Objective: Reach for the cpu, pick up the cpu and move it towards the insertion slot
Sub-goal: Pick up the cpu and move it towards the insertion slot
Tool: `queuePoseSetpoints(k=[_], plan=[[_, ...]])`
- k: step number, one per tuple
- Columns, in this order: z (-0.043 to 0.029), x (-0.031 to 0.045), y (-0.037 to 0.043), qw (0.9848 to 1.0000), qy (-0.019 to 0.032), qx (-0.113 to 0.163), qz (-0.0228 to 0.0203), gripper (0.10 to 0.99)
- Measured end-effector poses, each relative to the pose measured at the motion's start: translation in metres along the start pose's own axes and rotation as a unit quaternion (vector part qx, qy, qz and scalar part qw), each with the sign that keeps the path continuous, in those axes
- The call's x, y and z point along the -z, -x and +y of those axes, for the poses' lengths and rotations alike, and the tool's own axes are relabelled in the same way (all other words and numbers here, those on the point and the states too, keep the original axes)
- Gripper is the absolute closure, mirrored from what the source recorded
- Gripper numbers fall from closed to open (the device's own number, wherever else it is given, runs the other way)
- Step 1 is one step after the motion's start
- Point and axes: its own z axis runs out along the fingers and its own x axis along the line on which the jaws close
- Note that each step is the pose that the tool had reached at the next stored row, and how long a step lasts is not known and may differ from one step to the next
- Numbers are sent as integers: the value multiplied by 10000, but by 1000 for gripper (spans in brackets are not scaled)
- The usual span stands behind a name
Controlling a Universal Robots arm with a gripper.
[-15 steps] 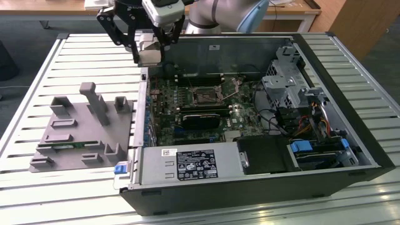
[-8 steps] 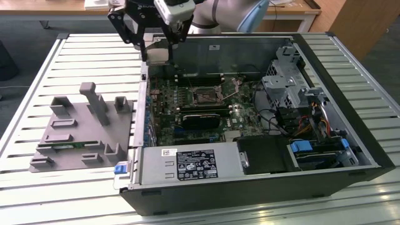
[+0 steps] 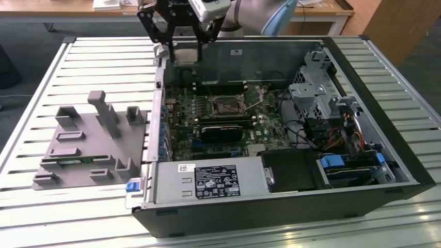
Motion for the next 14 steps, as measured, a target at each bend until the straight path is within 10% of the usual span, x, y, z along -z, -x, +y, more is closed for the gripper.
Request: queuePoseSetpoints(k=[14], plan=[[100,-41,396,10000,1,-1,0,541]])
